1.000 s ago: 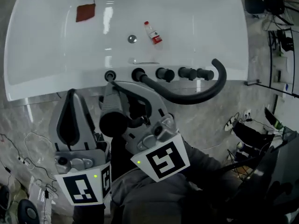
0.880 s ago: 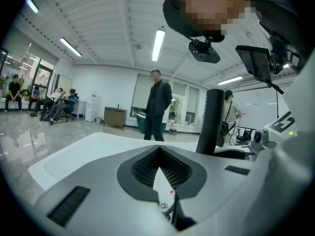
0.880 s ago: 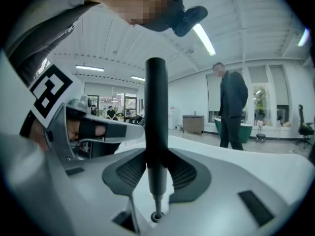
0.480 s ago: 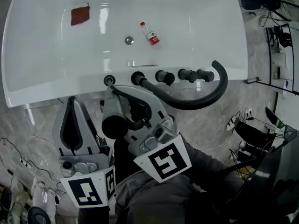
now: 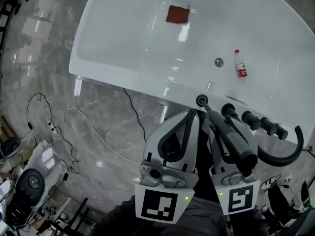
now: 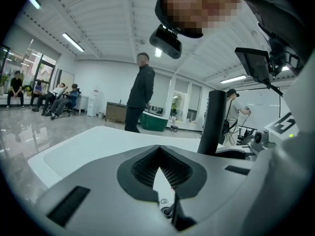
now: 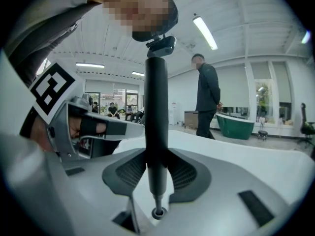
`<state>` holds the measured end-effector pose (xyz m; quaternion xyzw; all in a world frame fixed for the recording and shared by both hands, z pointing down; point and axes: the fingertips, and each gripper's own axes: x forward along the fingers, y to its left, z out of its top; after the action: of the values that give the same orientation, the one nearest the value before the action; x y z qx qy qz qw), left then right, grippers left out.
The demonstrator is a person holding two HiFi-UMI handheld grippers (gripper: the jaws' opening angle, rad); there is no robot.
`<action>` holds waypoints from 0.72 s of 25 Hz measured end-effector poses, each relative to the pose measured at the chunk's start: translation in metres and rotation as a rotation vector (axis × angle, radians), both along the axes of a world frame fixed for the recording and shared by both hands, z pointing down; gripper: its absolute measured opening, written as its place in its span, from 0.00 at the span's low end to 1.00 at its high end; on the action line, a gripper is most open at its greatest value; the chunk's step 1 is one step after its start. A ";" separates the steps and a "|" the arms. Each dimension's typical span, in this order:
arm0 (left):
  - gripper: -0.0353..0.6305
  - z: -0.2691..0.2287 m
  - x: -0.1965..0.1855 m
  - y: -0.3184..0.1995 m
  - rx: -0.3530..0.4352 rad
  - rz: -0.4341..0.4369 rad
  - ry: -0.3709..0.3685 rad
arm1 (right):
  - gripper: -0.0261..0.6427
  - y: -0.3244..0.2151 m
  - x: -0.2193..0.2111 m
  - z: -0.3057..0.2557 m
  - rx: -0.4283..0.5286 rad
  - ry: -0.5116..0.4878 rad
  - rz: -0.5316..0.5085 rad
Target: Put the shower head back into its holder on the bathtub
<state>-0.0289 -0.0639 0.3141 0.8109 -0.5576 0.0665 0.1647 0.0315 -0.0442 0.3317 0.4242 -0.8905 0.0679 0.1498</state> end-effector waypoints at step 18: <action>0.06 0.021 0.000 0.004 -0.025 -0.001 0.008 | 0.25 0.000 -0.004 0.018 0.001 0.020 -0.026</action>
<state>-0.0289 -0.0602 0.3349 0.8087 -0.5566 0.0703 0.1771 0.0278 -0.0443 0.3502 0.4131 -0.8945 0.0614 0.1594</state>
